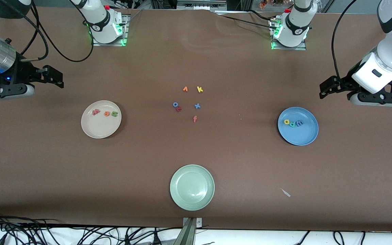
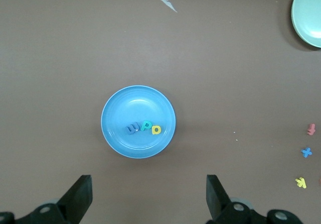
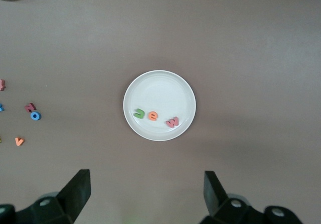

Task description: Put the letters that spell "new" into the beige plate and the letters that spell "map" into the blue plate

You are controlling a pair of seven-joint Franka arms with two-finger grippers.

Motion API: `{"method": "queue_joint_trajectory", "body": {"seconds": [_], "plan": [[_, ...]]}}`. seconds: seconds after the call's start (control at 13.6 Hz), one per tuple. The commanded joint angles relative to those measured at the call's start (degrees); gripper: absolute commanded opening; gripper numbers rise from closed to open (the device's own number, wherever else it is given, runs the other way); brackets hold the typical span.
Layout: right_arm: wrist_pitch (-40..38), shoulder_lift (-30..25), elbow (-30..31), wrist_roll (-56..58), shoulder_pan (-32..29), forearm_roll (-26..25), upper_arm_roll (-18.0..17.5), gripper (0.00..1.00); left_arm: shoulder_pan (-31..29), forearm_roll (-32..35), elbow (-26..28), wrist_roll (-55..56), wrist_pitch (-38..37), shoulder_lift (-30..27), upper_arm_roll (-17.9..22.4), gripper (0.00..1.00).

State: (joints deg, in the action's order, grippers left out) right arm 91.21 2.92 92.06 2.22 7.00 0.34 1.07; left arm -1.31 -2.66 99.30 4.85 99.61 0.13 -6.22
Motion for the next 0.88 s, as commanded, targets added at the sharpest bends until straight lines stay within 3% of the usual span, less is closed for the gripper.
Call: {"method": "queue_joint_trajectory", "body": {"seconds": [0.0,0.22,0.81], "plan": [[-0.68,-0.20,-0.22,-0.64,-0.24,-0.61,-0.19,1.00,-1.59,-1.38,1.43,-0.46,1.02,-1.45,-1.33,1.00],[-0.59,-0.11,-0.22,-0.64,-0.24,-0.61,-0.19,1.00,-1.51,-1.29,-1.20,-0.46,-2.66,0.03,-1.34,1.00],[-0.42,-0.11,-0.22,-0.12,-1.03,-0.34,-0.10,1.00,-0.98,2.31,-2.53,-0.37,-3.11,0.31,-1.42,1.00]]}}
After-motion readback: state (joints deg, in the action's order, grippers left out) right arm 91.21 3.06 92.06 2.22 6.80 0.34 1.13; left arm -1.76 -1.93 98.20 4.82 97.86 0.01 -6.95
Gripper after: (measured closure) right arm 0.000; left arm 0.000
